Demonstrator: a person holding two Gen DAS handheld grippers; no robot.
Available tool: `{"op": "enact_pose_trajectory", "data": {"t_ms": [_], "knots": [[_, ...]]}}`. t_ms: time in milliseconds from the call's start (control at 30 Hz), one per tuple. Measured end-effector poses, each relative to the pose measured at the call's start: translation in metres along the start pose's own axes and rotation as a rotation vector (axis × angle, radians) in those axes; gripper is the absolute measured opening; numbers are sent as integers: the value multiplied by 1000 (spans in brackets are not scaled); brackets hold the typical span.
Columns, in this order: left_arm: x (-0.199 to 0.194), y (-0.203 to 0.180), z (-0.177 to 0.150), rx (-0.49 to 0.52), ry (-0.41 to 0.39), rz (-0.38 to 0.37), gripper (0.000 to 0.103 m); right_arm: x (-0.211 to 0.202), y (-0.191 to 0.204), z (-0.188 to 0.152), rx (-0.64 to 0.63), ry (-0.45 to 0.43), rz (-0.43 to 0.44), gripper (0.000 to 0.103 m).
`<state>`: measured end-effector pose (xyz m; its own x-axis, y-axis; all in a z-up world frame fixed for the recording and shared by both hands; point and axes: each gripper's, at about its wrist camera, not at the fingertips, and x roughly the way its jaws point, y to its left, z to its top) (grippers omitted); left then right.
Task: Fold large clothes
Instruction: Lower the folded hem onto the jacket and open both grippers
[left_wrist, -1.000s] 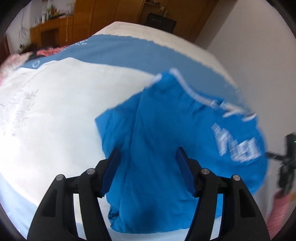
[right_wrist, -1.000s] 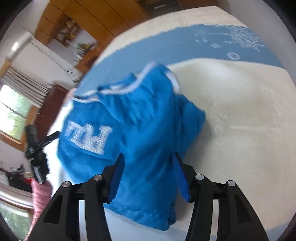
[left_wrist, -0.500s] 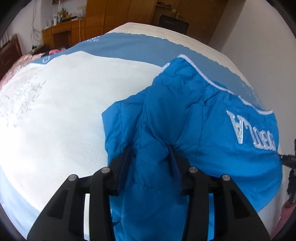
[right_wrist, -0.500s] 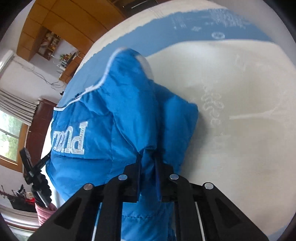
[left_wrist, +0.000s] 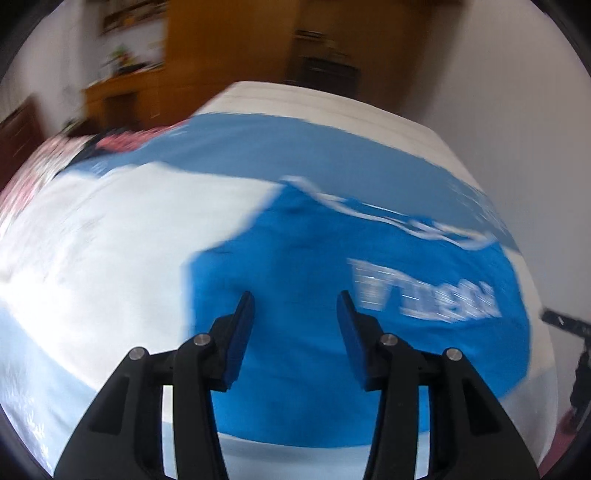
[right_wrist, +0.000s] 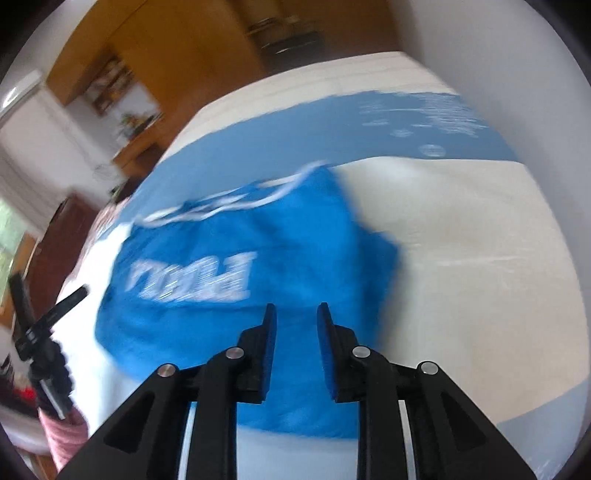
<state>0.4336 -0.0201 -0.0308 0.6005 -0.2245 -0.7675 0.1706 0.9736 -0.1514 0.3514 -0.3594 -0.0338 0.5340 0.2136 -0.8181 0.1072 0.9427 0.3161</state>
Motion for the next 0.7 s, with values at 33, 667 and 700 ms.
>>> {"op": "enact_pose_trajectory", "data": {"t_ms": [33,667,700], "knots": [[3,-19,-1,44,5,-4,45,6,17,-1,-34,6,-10,18],[91,-45,-63,119,17,-27,42,103,36,-49,-110,-56,-63,13],[91,-46,-64,122,16,-21,42,103,36,-51,-107,-65,-64,13]]}}
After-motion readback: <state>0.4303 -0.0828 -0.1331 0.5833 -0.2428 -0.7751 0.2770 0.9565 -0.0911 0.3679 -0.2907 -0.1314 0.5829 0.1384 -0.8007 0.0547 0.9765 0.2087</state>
